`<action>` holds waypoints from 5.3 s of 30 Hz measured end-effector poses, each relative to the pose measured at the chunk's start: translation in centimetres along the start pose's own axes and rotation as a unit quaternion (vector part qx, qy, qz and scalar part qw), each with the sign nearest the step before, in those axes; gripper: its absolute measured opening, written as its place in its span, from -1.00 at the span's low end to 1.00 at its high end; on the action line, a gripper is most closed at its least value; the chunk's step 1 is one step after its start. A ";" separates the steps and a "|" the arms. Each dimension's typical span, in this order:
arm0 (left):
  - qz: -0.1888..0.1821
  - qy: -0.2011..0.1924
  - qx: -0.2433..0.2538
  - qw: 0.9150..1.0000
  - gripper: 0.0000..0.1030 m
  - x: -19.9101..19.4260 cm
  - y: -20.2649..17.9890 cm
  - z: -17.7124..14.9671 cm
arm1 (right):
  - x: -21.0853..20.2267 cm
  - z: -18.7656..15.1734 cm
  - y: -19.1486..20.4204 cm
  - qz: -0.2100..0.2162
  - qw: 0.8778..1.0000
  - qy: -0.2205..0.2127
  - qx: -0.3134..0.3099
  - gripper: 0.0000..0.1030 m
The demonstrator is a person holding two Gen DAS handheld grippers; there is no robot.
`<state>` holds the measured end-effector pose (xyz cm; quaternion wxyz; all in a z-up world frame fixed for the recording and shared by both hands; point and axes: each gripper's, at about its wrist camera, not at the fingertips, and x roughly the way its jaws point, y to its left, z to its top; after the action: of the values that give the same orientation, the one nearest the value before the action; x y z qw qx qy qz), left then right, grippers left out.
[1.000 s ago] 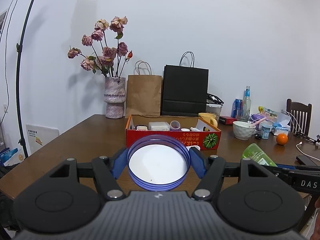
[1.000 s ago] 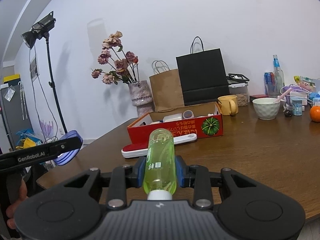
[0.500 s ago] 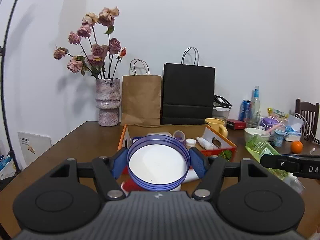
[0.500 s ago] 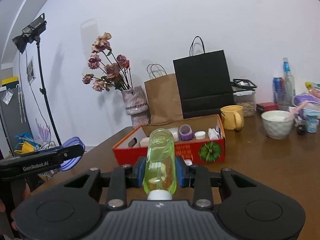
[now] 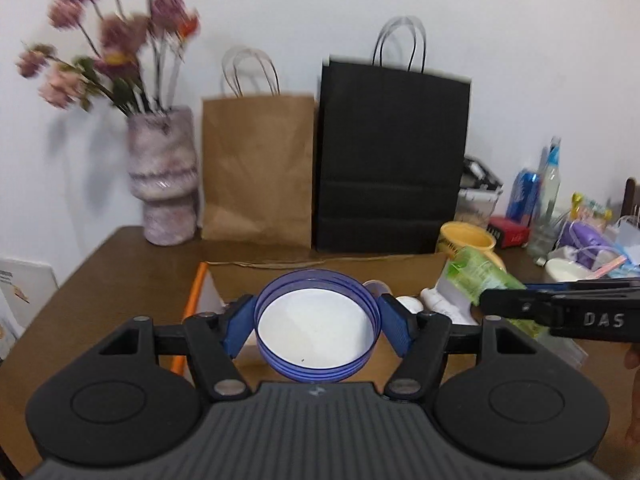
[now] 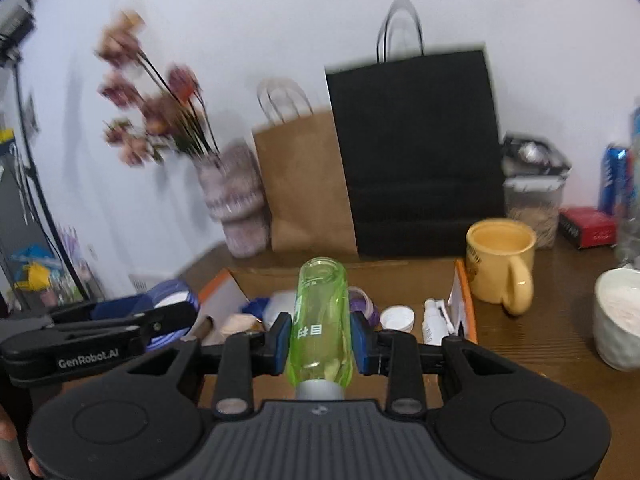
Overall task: Organize rigid objects
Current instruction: 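Lower the lid and bottle into the box and open both grippers, then move both tools back toward the red-and-white lint brush on the table, then grasp the red-and-white lint brush with the left gripper, then lift the lint brush and carry it over the box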
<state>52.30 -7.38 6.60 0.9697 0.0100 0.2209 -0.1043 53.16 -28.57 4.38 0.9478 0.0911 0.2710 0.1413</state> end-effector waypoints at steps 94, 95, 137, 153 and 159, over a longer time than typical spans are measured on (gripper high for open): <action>0.072 -0.124 -0.002 0.990 1.00 -36.2 0.7 -21.6 | -31.8 -28.3 12.6 -0.038 0.982 -0.176 -0.053 0.92; 0.073 -0.118 -0.004 0.990 1.00 -35.6 0.9 -21.6 | -31.3 -28.2 12.3 -0.038 0.983 -0.172 -0.048 0.92; 0.046 0.019 -0.122 0.991 -0.05 -8.2 5.1 -14.5 | -0.5 -13.6 -1.2 -0.015 0.998 0.026 0.057 -0.77; 0.023 -0.110 -0.058 0.992 -0.11 -21.0 0.5 -14.8 | -15.7 -17.7 2.4 -0.025 0.991 -0.118 0.057 -0.77; -0.008 -0.155 -0.045 0.987 -0.10 -25.8 -0.8 -15.4 | -22.4 -19.6 4.2 -0.041 0.983 -0.171 0.047 -0.77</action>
<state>22.81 -2.07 3.82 0.9908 -0.0520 0.0725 -0.1022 23.44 -29.84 -0.02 0.9798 0.1470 0.1150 0.0714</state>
